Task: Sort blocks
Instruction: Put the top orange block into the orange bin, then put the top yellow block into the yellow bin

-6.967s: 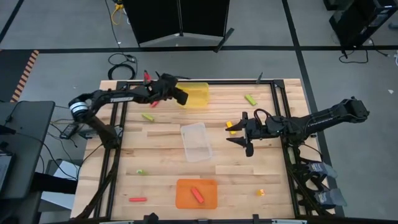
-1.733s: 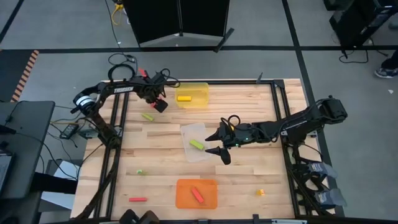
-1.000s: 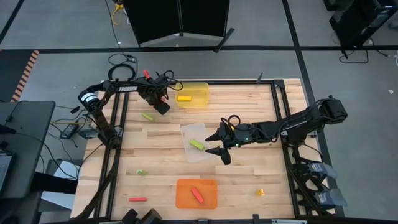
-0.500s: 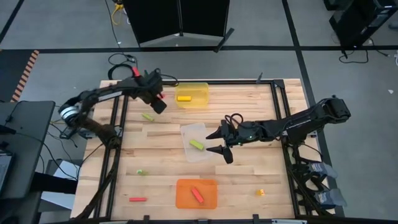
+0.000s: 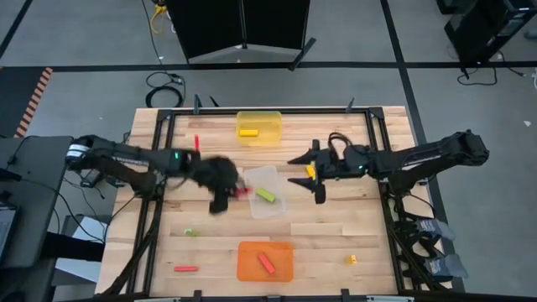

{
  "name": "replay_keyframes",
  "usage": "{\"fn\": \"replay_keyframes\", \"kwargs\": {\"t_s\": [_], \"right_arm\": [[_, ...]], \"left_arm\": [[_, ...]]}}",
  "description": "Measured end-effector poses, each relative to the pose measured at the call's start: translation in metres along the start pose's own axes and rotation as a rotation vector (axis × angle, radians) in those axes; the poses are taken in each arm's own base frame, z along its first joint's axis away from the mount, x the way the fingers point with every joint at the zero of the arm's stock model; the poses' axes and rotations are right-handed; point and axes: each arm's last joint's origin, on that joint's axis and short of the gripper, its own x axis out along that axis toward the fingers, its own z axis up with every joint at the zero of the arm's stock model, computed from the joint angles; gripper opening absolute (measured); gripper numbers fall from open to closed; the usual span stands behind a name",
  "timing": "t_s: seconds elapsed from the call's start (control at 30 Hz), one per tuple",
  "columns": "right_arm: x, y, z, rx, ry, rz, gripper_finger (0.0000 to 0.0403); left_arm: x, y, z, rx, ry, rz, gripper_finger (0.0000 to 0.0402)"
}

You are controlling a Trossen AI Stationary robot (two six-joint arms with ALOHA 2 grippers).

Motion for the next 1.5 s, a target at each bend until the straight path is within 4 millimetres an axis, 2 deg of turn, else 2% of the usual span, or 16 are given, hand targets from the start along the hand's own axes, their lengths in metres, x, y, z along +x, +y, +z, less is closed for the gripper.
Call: {"fn": "replay_keyframes", "kwargs": {"t_s": [0.17, 0.33, 0.6, 0.77, 0.83, 1.0, 1.1, 1.23, 1.37, 1.5], "right_arm": [[-0.017, -0.006, 0.016, -0.035, -0.069, -0.074, 0.0275], [-0.027, -0.008, 0.025, -0.039, -0.107, -0.081, 0.0275], [-0.029, -0.008, 0.024, -0.04, -0.09, -0.082, 0.0275], [-0.029, -0.008, 0.02, -0.023, -0.057, -0.083, 0.0275], [-0.029, -0.009, 0.019, -0.02, -0.037, -0.086, 0.0275], [-0.029, -0.009, 0.015, -0.019, 0.003, -0.093, 0.0275], [-0.029, -0.011, 0.009, 0.002, 0.062, -0.127, 0.0275], [-0.03, -0.015, -0.006, 0.04, 0.193, -0.245, 0.0275], [-0.027, -0.02, -0.03, 0.094, 0.367, -0.367, 0.0275], [-0.021, -0.025, -0.057, 0.152, 0.547, -0.486, 0.0275]], "left_arm": [[0.021, -0.057, 0.002, 0.117, -0.098, -0.18, 0.0097], [0.044, -0.093, -0.001, 0.136, -0.127, -0.329, 0.0097], [0.091, -0.125, -0.001, 0.141, 0.031, -0.383, 0.0097], [0.108, -0.128, -0.003, 0.138, 0.222, -0.295, 0.0098], [0.111, -0.13, -0.001, 0.14, 0.242, -0.285, 0.0125], [0.105, -0.132, 0.004, 0.169, 0.245, -0.283, 0.0248], [0.091, -0.132, 0.012, 0.196, 0.187, -0.272, 0.0289], [0.068, -0.126, 0.015, 0.234, 0.141, -0.159, 0.0299], [0.037, -0.118, 0.02, 0.235, 0.062, -0.056, 0.0283], [0.011, -0.107, 0.014, 0.226, 0.004, 0.023, 0.0263]]}}
